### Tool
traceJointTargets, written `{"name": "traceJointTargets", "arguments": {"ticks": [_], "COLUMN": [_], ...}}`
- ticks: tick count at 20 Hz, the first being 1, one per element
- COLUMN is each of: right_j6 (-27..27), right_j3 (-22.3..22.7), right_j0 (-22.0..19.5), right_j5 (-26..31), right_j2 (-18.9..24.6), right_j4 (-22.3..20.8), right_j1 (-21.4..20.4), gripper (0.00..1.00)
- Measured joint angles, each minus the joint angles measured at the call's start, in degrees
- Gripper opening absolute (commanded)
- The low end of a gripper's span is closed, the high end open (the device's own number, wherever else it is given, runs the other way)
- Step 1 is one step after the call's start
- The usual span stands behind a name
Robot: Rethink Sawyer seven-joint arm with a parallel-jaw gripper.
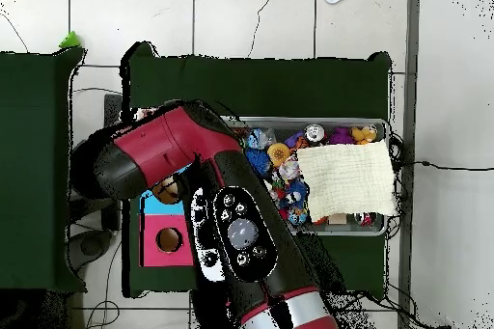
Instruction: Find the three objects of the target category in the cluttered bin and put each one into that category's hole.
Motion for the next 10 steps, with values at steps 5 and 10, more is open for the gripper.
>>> {"name": "traceJointTargets", "arguments": {"ticks": [5, 10], "right_j6": [0.0, 0.0], "right_j3": [0.0, 0.0], "right_j0": [-1.7, -3.7], "right_j5": [0.0, 0.0], "right_j2": [0.7, 1.1], "right_j4": [0.0, -0.1], "right_j1": [-0.1, -0.4], "gripper": [0.0, 0.0]}}
